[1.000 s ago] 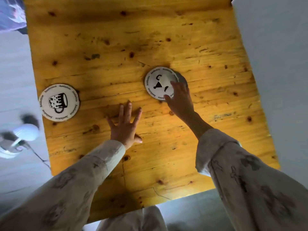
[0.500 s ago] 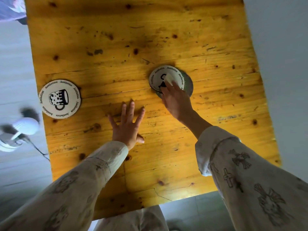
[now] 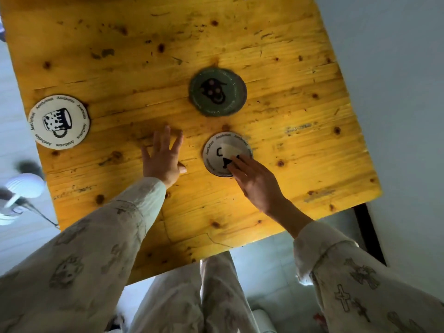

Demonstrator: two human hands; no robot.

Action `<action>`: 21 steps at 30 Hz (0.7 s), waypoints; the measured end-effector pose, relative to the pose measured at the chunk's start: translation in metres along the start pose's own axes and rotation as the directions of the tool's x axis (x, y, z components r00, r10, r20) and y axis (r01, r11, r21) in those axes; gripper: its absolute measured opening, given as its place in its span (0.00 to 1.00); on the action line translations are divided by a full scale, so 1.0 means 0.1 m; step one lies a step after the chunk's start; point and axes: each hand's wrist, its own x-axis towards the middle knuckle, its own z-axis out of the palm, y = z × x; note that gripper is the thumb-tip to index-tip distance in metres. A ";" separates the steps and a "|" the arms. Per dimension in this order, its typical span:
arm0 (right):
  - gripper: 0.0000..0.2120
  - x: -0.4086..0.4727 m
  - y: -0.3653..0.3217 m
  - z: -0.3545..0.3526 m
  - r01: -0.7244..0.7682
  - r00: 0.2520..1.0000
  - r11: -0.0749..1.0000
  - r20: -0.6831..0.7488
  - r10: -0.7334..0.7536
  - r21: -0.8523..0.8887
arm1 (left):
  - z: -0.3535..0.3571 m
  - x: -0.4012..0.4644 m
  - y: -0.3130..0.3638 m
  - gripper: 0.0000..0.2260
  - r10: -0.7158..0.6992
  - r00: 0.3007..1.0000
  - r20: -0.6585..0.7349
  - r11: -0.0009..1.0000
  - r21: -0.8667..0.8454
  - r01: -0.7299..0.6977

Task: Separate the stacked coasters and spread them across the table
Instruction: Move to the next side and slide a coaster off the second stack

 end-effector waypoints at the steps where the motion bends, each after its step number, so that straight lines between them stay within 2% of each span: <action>1: 0.10 -0.14 -0.04 0.03 -0.008 1.000 1.000 -0.002 0.008 0.009 | 0.07 -0.09 0.02 0.35 0.000 0.999 -0.050 0.999 -0.035 -0.002; 5: 0.13 -0.65 -0.21 0.14 -0.018 0.999 1.000 0.041 0.018 -0.001 | 0.46 -0.56 0.20 0.26 0.046 0.985 -0.164 0.994 -0.095 -0.062; 10: 0.14 -0.89 -0.22 0.16 0.029 0.994 1.000 0.109 -0.029 0.006 | 0.86 -1.02 0.44 0.27 0.122 0.980 -0.154 0.982 -0.124 -0.142; 13: 0.12 -0.77 -0.14 0.11 -0.006 0.992 0.999 0.126 0.001 0.033 | 0.98 -1.22 0.55 0.24 0.045 0.978 -0.202 0.982 -0.169 -0.080; 15: 0.16 -0.56 -0.07 0.07 -0.109 0.982 0.990 0.164 0.093 0.088 | 1.03 -1.32 0.64 0.24 -0.049 0.976 -0.211 0.965 -0.263 -0.008; 17: 0.23 -0.30 0.02 0.07 -0.172 0.956 0.980 0.258 0.142 0.097 | 1.06 -1.38 0.72 0.26 -0.099 0.983 -0.157 0.914 -0.405 0.027; 19: 0.25 -0.07 0.07 0.07 -0.172 0.925 0.982 0.355 0.133 0.080 | 1.06 -1.40 0.78 0.27 -0.114 0.991 -0.077 0.830 -0.555 0.052; 21: 0.25 0.06 0.06 0.07 -0.172 0.904 0.984 0.405 0.136 0.053 | 1.02 -1.37 0.84 0.27 -0.164 0.986 0.007 0.679 -0.725 0.118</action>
